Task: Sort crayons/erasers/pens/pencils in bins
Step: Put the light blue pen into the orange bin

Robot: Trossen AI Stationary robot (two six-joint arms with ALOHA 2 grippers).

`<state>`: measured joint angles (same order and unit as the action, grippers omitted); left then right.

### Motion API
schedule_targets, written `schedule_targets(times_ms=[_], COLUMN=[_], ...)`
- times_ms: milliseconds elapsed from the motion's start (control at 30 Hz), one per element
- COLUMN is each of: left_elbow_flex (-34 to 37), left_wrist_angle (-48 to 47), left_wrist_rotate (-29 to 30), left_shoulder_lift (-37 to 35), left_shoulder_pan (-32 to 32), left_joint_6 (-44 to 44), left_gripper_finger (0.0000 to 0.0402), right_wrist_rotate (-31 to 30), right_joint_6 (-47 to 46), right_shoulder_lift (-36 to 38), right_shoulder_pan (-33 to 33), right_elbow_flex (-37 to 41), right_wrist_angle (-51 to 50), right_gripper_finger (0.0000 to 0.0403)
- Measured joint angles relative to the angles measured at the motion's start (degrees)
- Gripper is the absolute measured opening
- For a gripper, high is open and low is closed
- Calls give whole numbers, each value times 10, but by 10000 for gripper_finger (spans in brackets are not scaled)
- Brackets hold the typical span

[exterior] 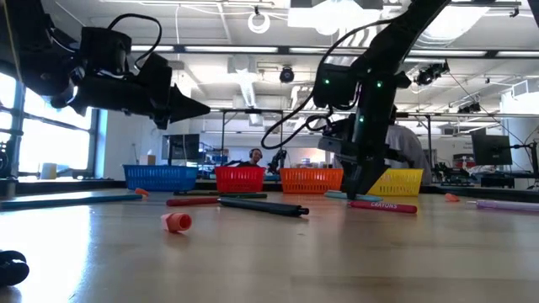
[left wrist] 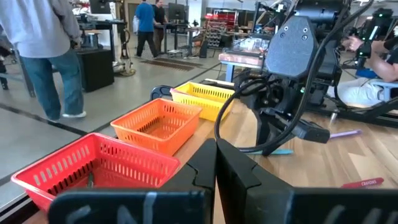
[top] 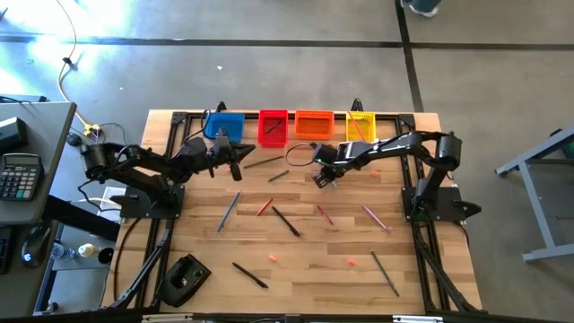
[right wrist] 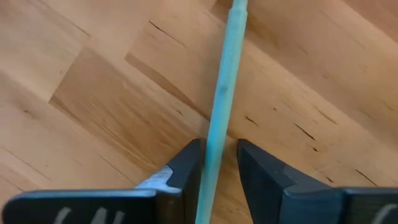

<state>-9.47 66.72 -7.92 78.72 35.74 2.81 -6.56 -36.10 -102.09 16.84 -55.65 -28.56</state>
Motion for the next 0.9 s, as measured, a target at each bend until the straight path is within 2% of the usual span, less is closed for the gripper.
schedule_targets(times_ms=[333,533,733,900], left_elbow_flex=[0,0,0,0], left_wrist_angle=[0,0,0,0], left_wrist_rotate=[0,0,0,0], left_shoulder_lift=[0,0,0,0], left_shoulder_pan=[0,0,-1,-1], left_joint_6=[2,1,7,10], left_gripper_finger=[0,0,0,0], right_wrist_rotate=[-9,-3,0,-20], right_joint_6=[5,17,85,177], right_shoulder_lift=[-2,9,41,39], right_shoulder_pan=[0,-1,1,26], right_elbow_flex=[1,-8,-69,-160], right_wrist_angle=[1,-6,-19,-46], right_gripper_finger=[19,12,13,13])
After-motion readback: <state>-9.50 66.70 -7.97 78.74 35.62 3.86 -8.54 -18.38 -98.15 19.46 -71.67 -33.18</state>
